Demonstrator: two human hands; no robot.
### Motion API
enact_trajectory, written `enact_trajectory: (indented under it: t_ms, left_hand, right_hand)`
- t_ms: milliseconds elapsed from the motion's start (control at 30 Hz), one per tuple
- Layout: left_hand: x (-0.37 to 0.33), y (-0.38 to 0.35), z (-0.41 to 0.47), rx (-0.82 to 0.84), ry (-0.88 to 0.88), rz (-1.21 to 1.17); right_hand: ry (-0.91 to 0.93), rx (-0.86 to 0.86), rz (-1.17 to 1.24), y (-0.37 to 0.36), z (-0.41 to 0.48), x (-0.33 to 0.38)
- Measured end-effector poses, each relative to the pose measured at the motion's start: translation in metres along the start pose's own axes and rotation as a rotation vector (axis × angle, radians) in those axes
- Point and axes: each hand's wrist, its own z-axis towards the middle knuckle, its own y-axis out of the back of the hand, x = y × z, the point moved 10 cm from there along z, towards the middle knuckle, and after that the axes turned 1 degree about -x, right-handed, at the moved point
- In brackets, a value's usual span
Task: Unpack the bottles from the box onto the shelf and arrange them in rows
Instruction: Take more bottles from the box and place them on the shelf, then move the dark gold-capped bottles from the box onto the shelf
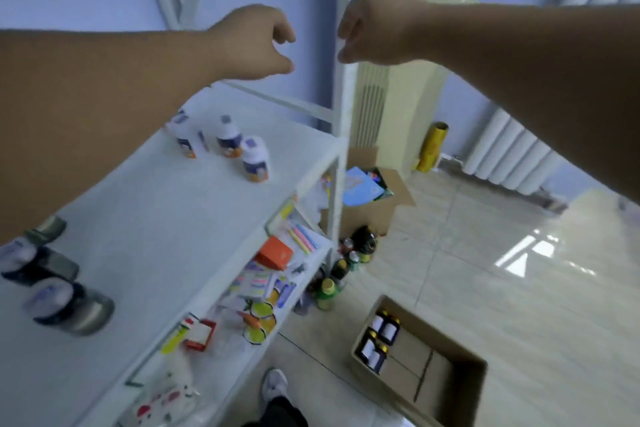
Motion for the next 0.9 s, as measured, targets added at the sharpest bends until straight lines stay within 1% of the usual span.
enact_trajectory:
  t_ms: [100, 167, 267, 367, 500, 633, 733, 800, 900]
  left_hand:
    - [-0.092, -0.029, -0.013, 0.008, -0.113, -0.048]
    - [-0.141, -0.062, -0.027, 0.069, -0.150, -0.092]
    - [-0.196, -0.137, -0.050, 0.256, -0.166, -0.139]
    - [-0.216, -0.222, -0.081, 0.448, -0.126, -0.173]
    - [-0.217, -0.367, -0.135, 0.722, -0.038, -0.219]
    - [-0.194, -0.510, -0.207, 0.910, 0.095, -0.270]
    - [-0.173, -0.607, -0.246, 0.994, 0.175, -0.263]
    - [-0.155, -0.666, -0.257, 1.017, 0.250, -0.262]
    - [-0.127, -0.742, -0.266, 1.015, 0.387, -0.284]
  right_hand:
    - [-0.091, 0.018, 0.034, 0.003, -0.071, -0.060]
    - [-0.185, 0.053, 0.067, -0.011, -0.111, -0.101]
    - [-0.355, 0.152, 0.134, -0.056, -0.164, -0.167]
    - [-0.494, 0.258, 0.211, -0.116, -0.215, -0.212]
    - [-0.673, 0.399, 0.332, -0.226, -0.288, -0.259]
    - [-0.806, 0.585, 0.454, -0.357, -0.362, -0.286]
    - [-0.912, 0.673, 0.540, -0.449, -0.402, -0.309]
    - [-1.004, 0.662, 0.617, -0.505, -0.421, -0.324]
    - [-1.083, 0.638, 0.694, -0.584, -0.438, -0.337]
